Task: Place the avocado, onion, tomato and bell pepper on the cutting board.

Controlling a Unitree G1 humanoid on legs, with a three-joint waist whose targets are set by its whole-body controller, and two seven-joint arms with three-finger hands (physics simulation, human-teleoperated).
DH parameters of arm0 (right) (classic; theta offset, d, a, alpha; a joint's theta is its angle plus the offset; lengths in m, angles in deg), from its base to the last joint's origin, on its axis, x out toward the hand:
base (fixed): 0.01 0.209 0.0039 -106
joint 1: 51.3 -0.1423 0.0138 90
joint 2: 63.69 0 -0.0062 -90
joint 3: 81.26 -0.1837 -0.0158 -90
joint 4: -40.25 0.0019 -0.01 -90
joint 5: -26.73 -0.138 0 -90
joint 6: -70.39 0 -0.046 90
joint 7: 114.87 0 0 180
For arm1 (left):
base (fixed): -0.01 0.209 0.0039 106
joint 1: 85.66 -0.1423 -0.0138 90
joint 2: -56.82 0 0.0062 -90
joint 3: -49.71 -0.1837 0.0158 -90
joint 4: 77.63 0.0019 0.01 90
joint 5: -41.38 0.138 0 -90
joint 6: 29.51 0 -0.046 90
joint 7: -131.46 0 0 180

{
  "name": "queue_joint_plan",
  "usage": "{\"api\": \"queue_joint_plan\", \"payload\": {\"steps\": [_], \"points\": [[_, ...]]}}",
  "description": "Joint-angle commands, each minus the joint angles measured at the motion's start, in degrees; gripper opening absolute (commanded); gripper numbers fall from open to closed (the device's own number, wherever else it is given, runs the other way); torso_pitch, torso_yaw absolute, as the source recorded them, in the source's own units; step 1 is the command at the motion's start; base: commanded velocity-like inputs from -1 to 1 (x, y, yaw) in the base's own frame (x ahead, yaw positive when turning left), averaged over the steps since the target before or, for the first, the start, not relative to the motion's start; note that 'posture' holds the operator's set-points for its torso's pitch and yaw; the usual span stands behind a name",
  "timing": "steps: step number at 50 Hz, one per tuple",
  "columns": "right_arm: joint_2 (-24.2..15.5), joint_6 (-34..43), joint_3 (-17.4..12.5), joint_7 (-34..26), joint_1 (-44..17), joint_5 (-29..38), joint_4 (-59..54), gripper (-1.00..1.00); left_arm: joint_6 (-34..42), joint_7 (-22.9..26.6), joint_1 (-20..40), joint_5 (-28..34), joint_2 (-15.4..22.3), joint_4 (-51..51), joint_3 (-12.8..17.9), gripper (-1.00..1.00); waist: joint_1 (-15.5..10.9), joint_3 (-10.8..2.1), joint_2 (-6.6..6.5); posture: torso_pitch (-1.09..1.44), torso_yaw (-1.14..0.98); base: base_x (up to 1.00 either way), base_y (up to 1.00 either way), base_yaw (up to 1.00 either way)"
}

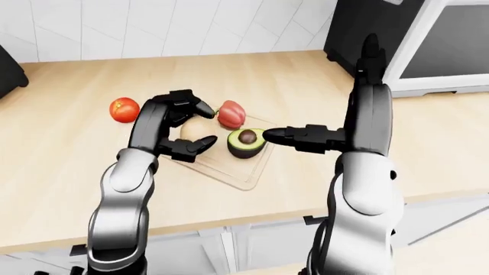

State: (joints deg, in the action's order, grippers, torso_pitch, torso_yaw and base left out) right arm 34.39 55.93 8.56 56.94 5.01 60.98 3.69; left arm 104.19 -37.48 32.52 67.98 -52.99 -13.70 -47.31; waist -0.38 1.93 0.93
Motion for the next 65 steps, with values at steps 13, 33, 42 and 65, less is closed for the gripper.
{"api": "queue_joint_plan", "payload": {"steps": [13, 33, 42, 65], "points": [[-0.4, -1.2, 0.1, -0.2, -1.5, 0.9, 1.2, 1.0, -1.2, -0.4, 1.1, 0.2, 0.2, -3.1, 0.2, -0.05, -0.1, -1.36, 0.14, 0.0, 0.0, 0.0, 0.0, 0.0], [0.1, -2.1, 0.0, 0.4, -1.0, 0.5, 0.7, 1.0, -1.2, -0.3, 1.1, 0.2, 0.4, -2.9, 0.6, 0.61, -0.1, -1.45, 0.11, 0.0, 0.0, 0.0, 0.0, 0.0], [-0.2, -1.7, -0.2, 0.2, -0.9, 0.4, 1.2, 1.0, 4.8, 1.6, 9.2, -0.9, 6.3, -4.7, 6.8, 0.64, 0.0, -1.27, -0.09, 0.0, 0.0, 0.0, 0.0, 0.0], [0.0, -1.9, -0.2, 0.8, 0.2, 0.0, 2.0, 1.0, -20.9, -12.4, 23.4, -17.0, 26.7, 42.1, 18.7, 1.0, 0.2, -1.63, -1.38, 0.0, 0.0, 0.0, 0.0, 0.0]]}}
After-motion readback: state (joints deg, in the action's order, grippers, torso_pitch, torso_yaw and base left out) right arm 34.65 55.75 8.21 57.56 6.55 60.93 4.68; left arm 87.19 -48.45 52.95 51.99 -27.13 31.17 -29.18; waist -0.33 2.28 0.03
